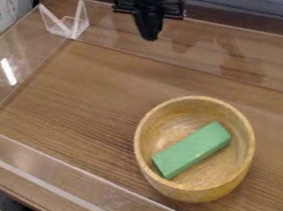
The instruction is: Put the green block in the brown bowl
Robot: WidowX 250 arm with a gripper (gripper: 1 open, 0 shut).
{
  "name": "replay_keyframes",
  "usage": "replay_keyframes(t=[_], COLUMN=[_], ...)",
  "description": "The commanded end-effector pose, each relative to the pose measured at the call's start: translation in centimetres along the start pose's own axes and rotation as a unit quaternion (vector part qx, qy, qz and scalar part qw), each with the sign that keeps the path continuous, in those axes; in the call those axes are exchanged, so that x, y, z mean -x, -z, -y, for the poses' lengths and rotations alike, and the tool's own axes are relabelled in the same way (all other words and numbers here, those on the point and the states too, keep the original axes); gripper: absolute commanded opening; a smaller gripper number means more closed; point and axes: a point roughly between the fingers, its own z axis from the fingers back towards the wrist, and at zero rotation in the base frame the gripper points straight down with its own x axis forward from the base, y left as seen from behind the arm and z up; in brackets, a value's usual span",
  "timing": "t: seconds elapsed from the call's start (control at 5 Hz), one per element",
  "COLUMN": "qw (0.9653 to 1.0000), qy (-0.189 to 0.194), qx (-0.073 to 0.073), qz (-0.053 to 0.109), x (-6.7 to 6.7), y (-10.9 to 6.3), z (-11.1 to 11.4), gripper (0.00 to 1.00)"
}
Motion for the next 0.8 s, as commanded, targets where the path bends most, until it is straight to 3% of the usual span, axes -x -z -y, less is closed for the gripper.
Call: replay_keyframes(t=[0.0, 0.6], qw=[0.9997, 1.0], qy=[0.008, 0.002], qx=[-0.002, -0.002], qz=[0.023, 0.009], x=[-1.0, -0.9], y=[-1.6, -1.8], z=[-0.3, 1.7], gripper=[0.0, 0.0])
